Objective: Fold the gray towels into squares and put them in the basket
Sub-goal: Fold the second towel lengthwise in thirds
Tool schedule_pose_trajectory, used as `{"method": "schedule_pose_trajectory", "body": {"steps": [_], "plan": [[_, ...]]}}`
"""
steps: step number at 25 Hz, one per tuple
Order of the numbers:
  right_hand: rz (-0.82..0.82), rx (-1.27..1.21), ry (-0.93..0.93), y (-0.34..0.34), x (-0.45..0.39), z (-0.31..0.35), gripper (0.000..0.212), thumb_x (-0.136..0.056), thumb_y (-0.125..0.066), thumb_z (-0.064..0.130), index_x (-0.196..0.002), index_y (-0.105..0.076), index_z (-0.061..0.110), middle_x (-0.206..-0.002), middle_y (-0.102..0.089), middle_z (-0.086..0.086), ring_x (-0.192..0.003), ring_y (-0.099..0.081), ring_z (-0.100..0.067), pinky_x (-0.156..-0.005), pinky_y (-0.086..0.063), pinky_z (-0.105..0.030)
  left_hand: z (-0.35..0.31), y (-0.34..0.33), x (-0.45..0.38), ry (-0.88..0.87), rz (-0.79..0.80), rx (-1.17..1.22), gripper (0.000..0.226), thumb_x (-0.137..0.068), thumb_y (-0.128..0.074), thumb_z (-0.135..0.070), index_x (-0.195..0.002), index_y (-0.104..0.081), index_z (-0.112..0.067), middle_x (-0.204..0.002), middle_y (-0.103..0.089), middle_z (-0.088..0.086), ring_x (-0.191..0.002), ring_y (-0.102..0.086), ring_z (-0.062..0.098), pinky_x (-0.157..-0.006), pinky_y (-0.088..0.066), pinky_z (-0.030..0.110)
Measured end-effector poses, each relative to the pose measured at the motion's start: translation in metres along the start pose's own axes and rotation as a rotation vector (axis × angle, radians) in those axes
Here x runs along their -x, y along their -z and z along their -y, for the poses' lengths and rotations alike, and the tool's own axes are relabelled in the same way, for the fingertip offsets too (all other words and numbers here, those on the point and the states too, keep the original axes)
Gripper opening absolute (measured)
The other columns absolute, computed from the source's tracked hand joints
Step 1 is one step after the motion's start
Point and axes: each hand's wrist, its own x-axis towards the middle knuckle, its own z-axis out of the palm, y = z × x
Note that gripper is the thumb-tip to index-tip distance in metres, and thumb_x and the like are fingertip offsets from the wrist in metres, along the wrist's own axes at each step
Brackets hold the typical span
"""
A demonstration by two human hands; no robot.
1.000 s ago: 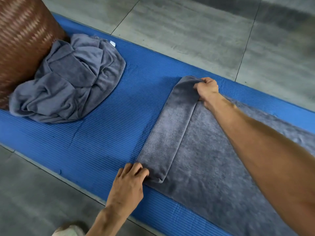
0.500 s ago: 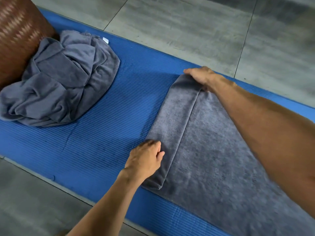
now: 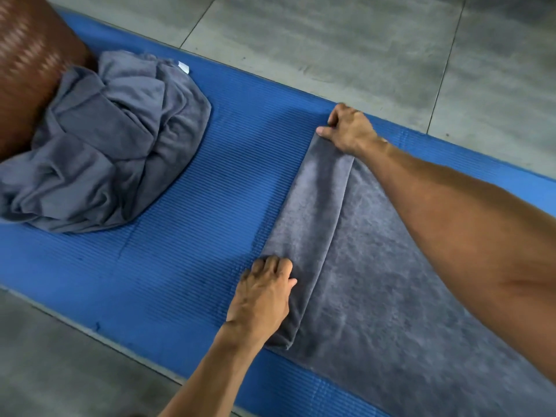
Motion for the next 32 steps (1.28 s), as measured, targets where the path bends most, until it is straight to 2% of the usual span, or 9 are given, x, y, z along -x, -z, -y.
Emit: {"method": "schedule_pose_trajectory", "body": {"steps": [4, 7, 11, 14, 17, 20, 25, 28, 32], "plan": [[-0.381, 0.364, 0.293, -0.017, 0.039, 0.006, 0.029, -0.098, -0.046, 0.027, -0.118, -0.055, 0.007, -0.122, -0.054, -0.015, -0.108, -0.052, -0.037, -0.090, -0.039, -0.048, -0.001, -0.009, 0.006, -0.029, -0.080, -0.038, 0.015, -0.089, -0.060, -0.030, -0.095, -0.050, -0.020, -0.090, -0.057, 0.000, -0.079, -0.057, 0.020, -0.066, -0.050, 0.035], [-0.133, 0.341, 0.480, -0.042, 0.081, -0.011, 0.046, -0.104, -0.033, 0.038, -0.143, -0.045, 0.017, -0.151, -0.041, -0.009, -0.138, -0.037, -0.034, -0.112, -0.028, -0.049, -0.003, -0.023, 0.028, -0.033, -0.074, -0.034, 0.056, -0.070, -0.072, -0.014, -0.121, -0.051, -0.018, -0.119, -0.058, 0.010, -0.098, -0.055, 0.027, -0.077, -0.052, 0.043], [0.055, 0.355, 0.206, -0.047, 0.079, -0.039, 0.060, -0.103, -0.016, 0.053, -0.158, -0.005, 0.030, -0.166, 0.004, 0.002, -0.152, 0.007, -0.025, -0.122, 0.007, -0.048, -0.002, -0.039, 0.056, -0.107, -0.033, -0.111, 0.059, -0.098, -0.036, -0.037, -0.153, -0.029, -0.017, -0.160, -0.023, 0.013, -0.146, -0.025, 0.031, -0.112, -0.029, 0.054], [-0.190, 0.082, 0.000, -0.038, 0.077, -0.032, 0.057, -0.105, -0.025, 0.044, -0.156, -0.020, 0.018, -0.164, -0.014, -0.008, -0.151, -0.011, -0.029, -0.121, -0.008, -0.044, -0.002, -0.041, 0.059, -0.117, -0.022, -0.119, 0.059, -0.101, -0.026, -0.042, -0.155, -0.023, -0.017, -0.161, -0.017, 0.013, -0.148, -0.017, 0.032, -0.114, -0.021, 0.056], [-0.455, -0.077, -0.178, -0.030, 0.087, -0.041, 0.037, -0.096, -0.047, 0.031, -0.129, -0.047, 0.014, -0.129, -0.053, -0.010, -0.118, -0.049, -0.033, -0.097, -0.038, -0.045, -0.003, -0.040, 0.057, -0.105, -0.021, -0.109, 0.059, -0.101, -0.025, -0.042, -0.155, -0.020, -0.019, -0.162, -0.015, 0.013, -0.149, -0.016, 0.032, -0.115, -0.019, 0.055], [-0.264, -0.178, -0.116, -0.029, 0.091, -0.052, 0.026, -0.092, -0.058, 0.032, -0.112, -0.050, 0.016, -0.101, -0.062, -0.006, -0.102, -0.058, -0.033, -0.090, -0.047, -0.046, -0.002, -0.041, 0.057, -0.111, -0.029, -0.114, 0.059, -0.101, -0.025, -0.043, -0.155, -0.019, -0.022, -0.162, -0.015, 0.013, -0.148, -0.017, 0.032, -0.115, -0.018, 0.054], [-0.387, 0.191, 0.055, -0.020, 0.105, -0.050, 0.039, -0.100, -0.042, 0.028, -0.135, -0.047, 0.013, -0.138, -0.047, -0.012, -0.120, -0.047, -0.035, -0.097, -0.038, -0.048, -0.001, -0.039, 0.060, -0.121, 0.002, -0.122, 0.060, -0.101, -0.023, -0.051, -0.156, -0.015, -0.029, -0.162, -0.011, 0.015, -0.149, -0.010, 0.035, -0.115, -0.014, 0.053], [-0.099, 0.312, 0.491, -0.044, 0.136, -0.052, 0.056, -0.102, -0.023, 0.045, -0.154, -0.029, 0.024, -0.162, -0.025, -0.005, -0.148, -0.023, -0.029, -0.118, -0.018, -0.049, 0.001, -0.037, 0.063, -0.131, 0.011, -0.126, 0.061, -0.100, -0.024, -0.054, -0.156, -0.011, -0.032, -0.163, -0.006, 0.016, -0.150, -0.005, 0.035, -0.117, -0.011, 0.051], [0.000, 0.407, 0.083, -0.049, 0.139, -0.058, 0.060, -0.103, -0.021, 0.051, -0.157, -0.012, 0.028, -0.166, -0.005, -0.004, -0.152, -0.001, -0.031, -0.119, 0.007, -0.052, 0.004, -0.036, 0.070, -0.133, 0.001, -0.089, 0.057, -0.102, -0.019, -0.054, -0.155, -0.015, -0.033, -0.163, -0.006, 0.014, -0.150, -0.005, 0.033, -0.118, -0.010, 0.048]]}}
